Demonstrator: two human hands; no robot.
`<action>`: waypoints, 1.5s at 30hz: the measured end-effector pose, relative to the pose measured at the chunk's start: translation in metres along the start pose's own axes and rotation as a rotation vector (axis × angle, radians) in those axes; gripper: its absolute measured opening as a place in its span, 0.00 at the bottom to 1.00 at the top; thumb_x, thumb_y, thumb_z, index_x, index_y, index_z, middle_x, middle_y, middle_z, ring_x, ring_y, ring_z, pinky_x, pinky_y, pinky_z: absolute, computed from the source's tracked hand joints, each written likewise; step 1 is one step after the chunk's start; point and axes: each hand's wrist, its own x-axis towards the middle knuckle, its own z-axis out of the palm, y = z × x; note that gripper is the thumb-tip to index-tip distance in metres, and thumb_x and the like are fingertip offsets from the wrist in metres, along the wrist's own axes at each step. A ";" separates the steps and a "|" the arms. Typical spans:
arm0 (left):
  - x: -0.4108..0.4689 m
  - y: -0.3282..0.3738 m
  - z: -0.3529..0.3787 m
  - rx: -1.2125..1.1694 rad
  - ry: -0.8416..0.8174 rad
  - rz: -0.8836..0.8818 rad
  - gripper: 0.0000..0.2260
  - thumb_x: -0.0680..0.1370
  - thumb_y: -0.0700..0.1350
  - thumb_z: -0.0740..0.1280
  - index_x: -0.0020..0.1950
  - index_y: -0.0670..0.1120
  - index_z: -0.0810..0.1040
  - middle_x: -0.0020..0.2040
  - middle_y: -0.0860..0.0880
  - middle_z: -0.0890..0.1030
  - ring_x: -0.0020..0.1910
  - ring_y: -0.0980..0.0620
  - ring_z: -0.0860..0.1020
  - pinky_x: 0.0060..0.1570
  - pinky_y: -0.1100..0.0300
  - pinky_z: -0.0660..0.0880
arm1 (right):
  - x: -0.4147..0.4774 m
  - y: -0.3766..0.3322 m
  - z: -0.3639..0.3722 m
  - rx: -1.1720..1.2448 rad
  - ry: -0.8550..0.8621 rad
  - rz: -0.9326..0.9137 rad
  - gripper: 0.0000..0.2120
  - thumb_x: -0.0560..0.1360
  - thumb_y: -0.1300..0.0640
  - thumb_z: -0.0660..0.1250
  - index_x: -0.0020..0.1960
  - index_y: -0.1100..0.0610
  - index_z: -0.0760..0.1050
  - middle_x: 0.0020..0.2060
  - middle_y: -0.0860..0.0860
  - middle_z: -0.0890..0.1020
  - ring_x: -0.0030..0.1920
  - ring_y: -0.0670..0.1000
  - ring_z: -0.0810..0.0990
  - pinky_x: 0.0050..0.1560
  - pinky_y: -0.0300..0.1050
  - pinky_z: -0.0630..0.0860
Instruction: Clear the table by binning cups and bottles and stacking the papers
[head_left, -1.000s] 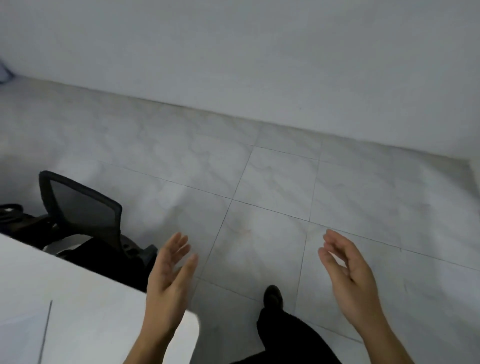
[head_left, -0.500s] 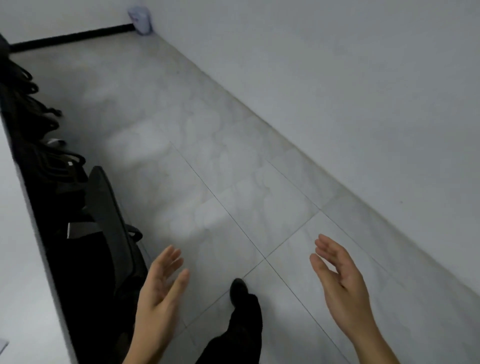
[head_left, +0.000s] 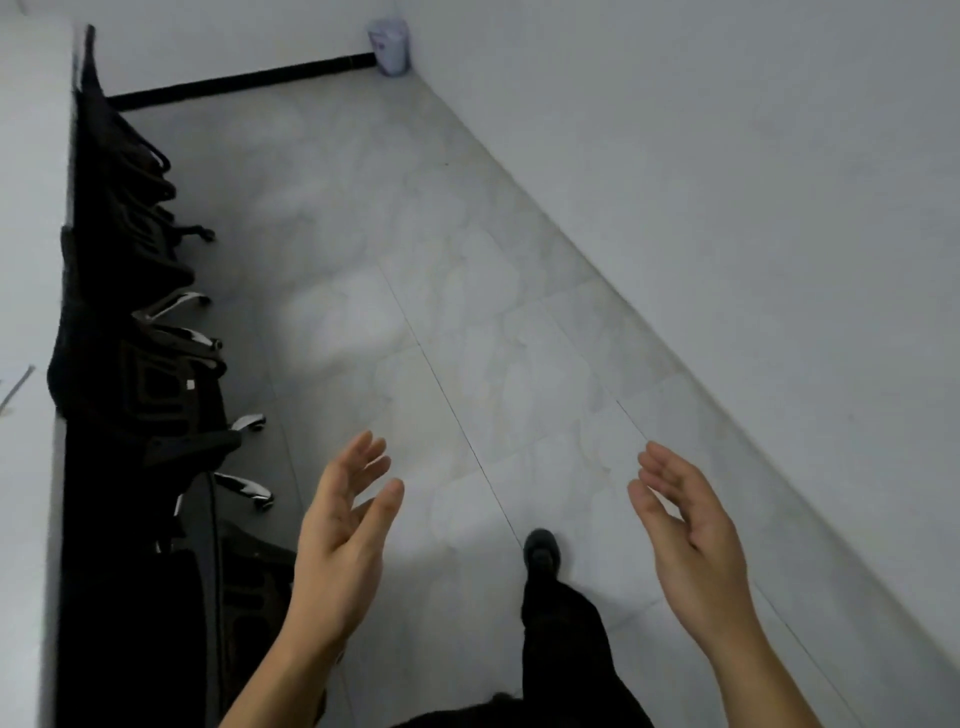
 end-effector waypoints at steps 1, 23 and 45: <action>0.017 -0.007 0.000 0.001 0.033 -0.024 0.22 0.74 0.46 0.67 0.68 0.55 0.72 0.64 0.55 0.78 0.64 0.56 0.77 0.59 0.58 0.72 | 0.024 0.003 0.013 -0.001 -0.036 0.007 0.18 0.79 0.53 0.67 0.67 0.44 0.73 0.62 0.38 0.79 0.63 0.36 0.76 0.54 0.32 0.72; 0.207 -0.015 -0.151 -0.084 1.190 -0.218 0.22 0.78 0.35 0.65 0.71 0.51 0.71 0.65 0.51 0.79 0.64 0.56 0.77 0.57 0.63 0.77 | 0.320 -0.153 0.474 -0.182 -1.190 -0.299 0.18 0.79 0.54 0.68 0.67 0.43 0.72 0.63 0.39 0.77 0.64 0.36 0.74 0.58 0.36 0.73; 0.330 -0.094 -0.418 -0.219 1.531 -0.502 0.22 0.80 0.44 0.66 0.73 0.53 0.68 0.68 0.58 0.73 0.65 0.61 0.73 0.52 0.71 0.69 | 0.242 -0.228 0.884 -0.513 -1.742 -0.580 0.21 0.79 0.53 0.67 0.71 0.45 0.70 0.65 0.42 0.76 0.64 0.38 0.74 0.62 0.41 0.75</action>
